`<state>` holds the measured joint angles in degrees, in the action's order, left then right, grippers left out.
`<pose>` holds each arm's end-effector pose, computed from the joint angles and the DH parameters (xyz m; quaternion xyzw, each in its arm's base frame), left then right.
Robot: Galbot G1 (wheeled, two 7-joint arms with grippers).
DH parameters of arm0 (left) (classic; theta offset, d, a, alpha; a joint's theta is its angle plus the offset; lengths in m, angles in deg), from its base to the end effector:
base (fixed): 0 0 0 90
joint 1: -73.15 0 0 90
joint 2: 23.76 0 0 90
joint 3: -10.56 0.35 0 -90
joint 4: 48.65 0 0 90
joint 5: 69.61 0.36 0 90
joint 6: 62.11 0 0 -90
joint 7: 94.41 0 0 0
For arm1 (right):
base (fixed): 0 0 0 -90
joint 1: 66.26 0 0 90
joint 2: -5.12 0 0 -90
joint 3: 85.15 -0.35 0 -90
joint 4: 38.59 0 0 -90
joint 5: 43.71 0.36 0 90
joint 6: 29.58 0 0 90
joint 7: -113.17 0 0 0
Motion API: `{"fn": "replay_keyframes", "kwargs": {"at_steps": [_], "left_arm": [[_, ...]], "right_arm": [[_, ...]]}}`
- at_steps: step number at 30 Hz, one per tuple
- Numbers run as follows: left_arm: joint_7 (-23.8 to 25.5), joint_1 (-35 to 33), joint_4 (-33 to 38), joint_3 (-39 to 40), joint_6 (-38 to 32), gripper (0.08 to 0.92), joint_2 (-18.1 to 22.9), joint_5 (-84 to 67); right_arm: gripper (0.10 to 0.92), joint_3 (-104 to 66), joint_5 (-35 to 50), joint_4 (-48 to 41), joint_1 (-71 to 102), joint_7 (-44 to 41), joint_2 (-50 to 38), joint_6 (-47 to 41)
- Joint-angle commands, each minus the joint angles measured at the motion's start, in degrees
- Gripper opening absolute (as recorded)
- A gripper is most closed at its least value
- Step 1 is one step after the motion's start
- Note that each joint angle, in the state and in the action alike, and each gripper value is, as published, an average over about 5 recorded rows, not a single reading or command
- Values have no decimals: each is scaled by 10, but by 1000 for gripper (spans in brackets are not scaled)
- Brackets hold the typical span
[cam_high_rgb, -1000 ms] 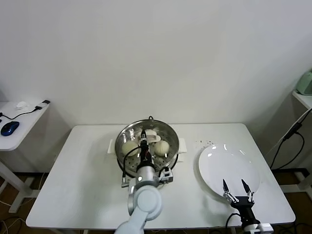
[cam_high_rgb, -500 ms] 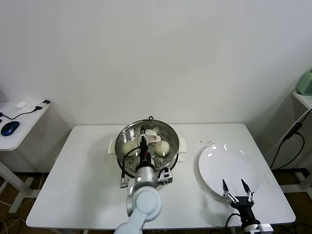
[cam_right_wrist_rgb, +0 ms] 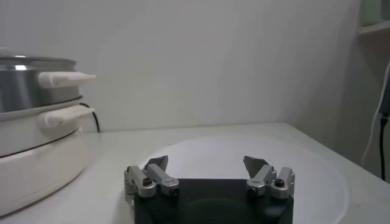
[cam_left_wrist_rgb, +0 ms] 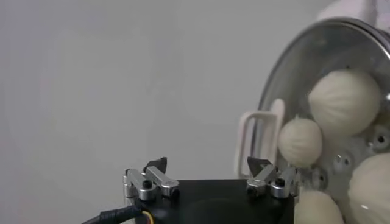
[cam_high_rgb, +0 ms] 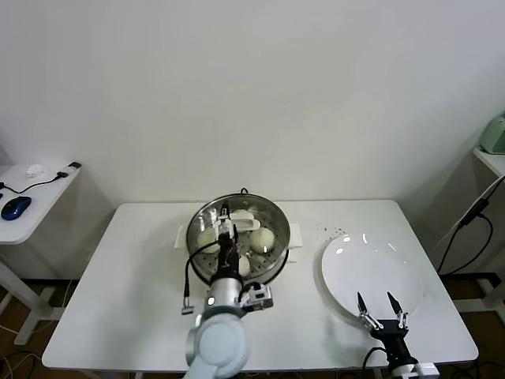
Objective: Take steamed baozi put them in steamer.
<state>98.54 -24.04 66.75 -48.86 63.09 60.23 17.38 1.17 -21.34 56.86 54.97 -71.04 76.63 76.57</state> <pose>0.2513 -0.1441 -0.2452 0.0128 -0.7682 -0.6399 0.0155 0.1543 -0.1220 -0.4353 0.0113 -0.9968 -0.0269 0.0748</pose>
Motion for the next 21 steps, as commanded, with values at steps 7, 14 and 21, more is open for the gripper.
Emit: {"fn": "replay_keyframes", "kwargs": {"at_steps": [7, 14, 21], "left_arm": [[-141, -84, 115, -84, -112, 823, -37, -359], [-207, -180, 121, -289, -318, 823, -27, -745], [-149, -230, 70, -451, -379, 823, -87, -1044]], "right_arm": [[823, -14, -43, 13, 8, 16, 7, 24], [823, -19, -47, 34, 12, 19, 10, 21], [823, -20, -47, 41, 15, 19, 13, 22]]}}
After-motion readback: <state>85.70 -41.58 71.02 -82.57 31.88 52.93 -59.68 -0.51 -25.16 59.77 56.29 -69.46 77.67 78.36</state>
